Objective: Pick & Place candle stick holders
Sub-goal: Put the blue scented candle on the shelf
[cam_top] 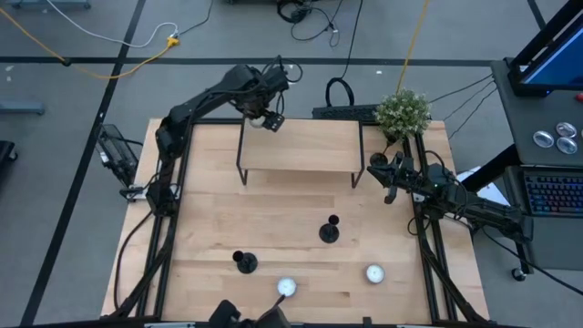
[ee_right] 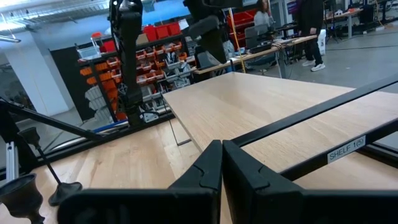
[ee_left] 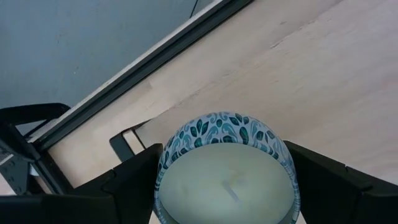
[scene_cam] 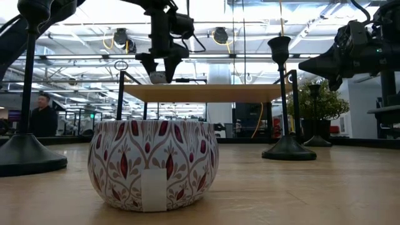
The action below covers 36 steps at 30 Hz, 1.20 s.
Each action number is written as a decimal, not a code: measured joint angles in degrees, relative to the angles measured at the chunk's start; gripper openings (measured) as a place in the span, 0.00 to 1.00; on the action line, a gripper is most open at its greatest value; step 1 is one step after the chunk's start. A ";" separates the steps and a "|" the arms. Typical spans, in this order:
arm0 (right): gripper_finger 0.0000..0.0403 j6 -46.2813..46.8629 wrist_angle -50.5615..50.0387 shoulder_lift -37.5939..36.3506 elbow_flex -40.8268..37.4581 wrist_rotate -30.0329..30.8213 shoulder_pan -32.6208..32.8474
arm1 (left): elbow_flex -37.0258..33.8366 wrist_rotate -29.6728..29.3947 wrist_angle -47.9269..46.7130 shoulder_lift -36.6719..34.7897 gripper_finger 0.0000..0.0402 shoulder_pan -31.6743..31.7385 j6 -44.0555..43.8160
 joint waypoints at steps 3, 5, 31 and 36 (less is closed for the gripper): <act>0.01 -0.02 0.01 0.00 -0.01 0.00 -0.01 | -0.20 0.00 0.02 0.39 0.77 0.29 0.41; 0.01 0.00 -0.01 0.02 0.01 0.00 0.01 | -0.91 0.01 0.25 0.35 0.77 0.27 0.48; 0.01 -0.02 -0.03 0.02 -0.01 0.00 -0.01 | -7.65 3.67 2.03 0.28 0.78 0.05 1.40; 0.01 0.00 -0.03 0.01 0.00 0.00 0.00 | -7.67 3.56 2.34 0.28 0.78 0.05 1.29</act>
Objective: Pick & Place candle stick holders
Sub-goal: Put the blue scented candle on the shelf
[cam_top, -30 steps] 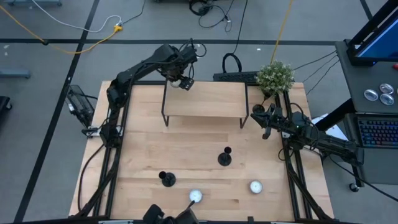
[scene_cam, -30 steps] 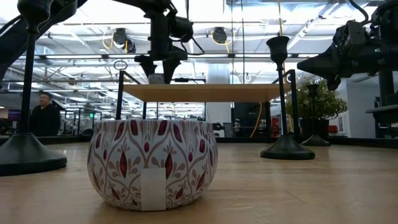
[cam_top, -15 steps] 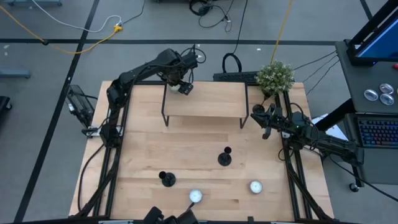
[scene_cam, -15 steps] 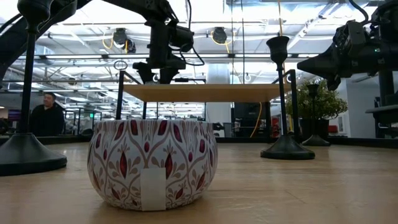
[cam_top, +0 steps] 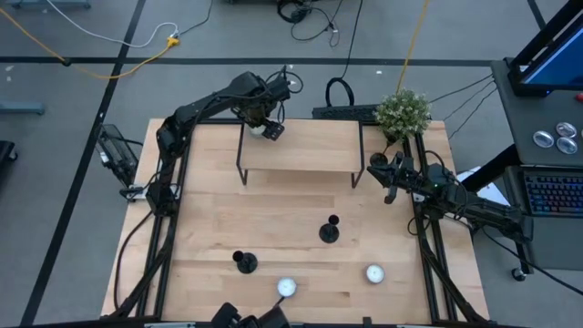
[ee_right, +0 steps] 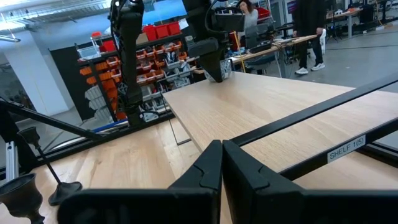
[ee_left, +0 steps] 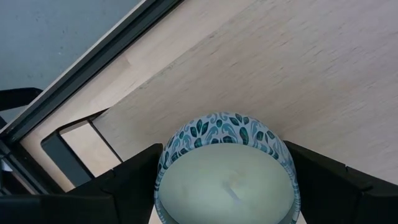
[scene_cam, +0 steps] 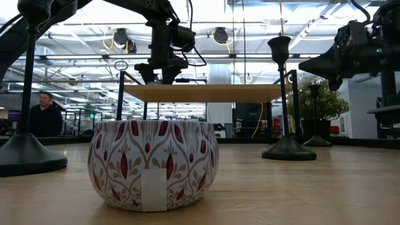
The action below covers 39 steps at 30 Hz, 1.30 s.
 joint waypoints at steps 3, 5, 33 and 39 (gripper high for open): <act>0.01 0.00 0.00 -0.01 -0.01 0.00 0.01 | 0.00 -0.02 0.00 0.00 0.78 0.00 0.49; 0.01 0.00 0.00 -0.01 0.01 0.00 -0.01 | 0.00 -0.10 0.00 0.00 0.79 0.00 0.66; 0.01 0.02 0.02 -0.01 0.01 0.00 -0.01 | 0.00 -1.38 -1.17 -0.02 0.90 0.00 2.65; 0.01 0.02 0.02 0.00 0.00 0.00 -0.01 | -0.04 -1.34 -1.44 -1.26 0.90 0.15 2.65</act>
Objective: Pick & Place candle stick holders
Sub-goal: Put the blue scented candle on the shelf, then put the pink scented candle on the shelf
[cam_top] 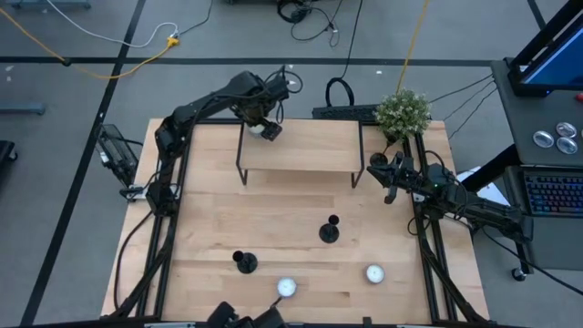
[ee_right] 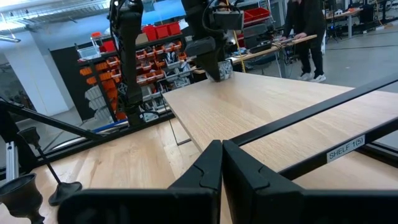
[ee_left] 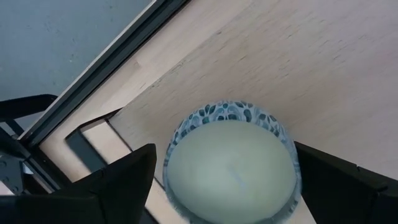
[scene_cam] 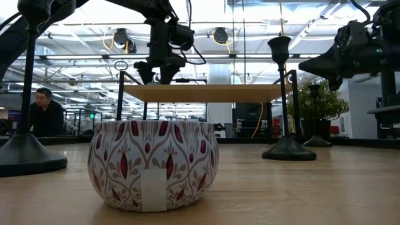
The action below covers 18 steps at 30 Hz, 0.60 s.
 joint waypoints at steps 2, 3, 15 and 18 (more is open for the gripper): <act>0.01 0.00 0.00 -0.01 0.01 0.00 0.02 | 0.00 0.00 -0.02 -1.10 0.90 0.21 -0.01; 0.01 0.00 0.00 0.00 -0.02 0.00 0.01 | 0.00 -0.06 -0.01 -1.72 0.90 0.30 -0.02; 0.01 0.00 0.02 0.00 -0.02 0.00 0.02 | 3.45 -0.35 3.63 -13.14 0.90 0.94 -1.31; 0.01 0.00 0.02 0.01 -0.02 0.00 0.02 | 4.66 0.45 5.92 -17.87 0.90 0.38 -1.99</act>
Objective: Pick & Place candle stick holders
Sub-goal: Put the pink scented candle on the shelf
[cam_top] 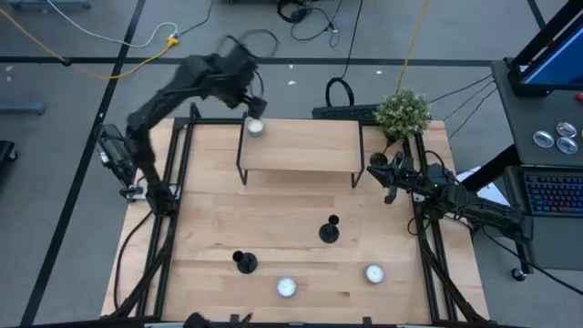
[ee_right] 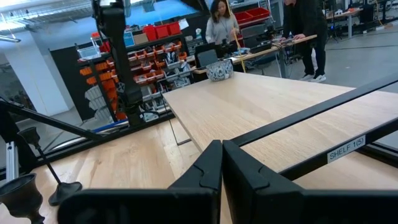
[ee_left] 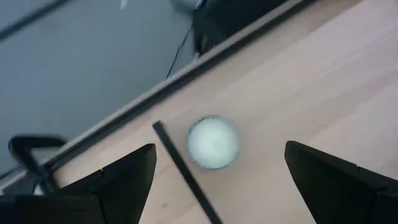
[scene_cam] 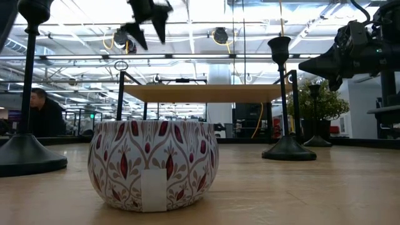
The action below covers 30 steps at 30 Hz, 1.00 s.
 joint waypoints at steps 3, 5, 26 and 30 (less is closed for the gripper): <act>0.01 0.00 0.00 -0.01 0.00 0.00 -0.02 | 0.04 0.94 2.11 -5.25 0.90 -1.04 -0.35; 0.01 0.00 0.00 0.00 0.01 0.00 -0.02 | 0.04 0.95 2.85 -8.41 0.90 -2.09 -0.95; 0.01 0.00 0.22 0.00 0.02 -0.02 0.00 | -6.68 -1.96 2.19 -26.63 0.90 -18.76 2.75; 0.01 0.00 0.22 0.00 0.02 -0.22 0.00 | -15.11 -5.37 6.89 -31.47 0.90 -23.86 -0.44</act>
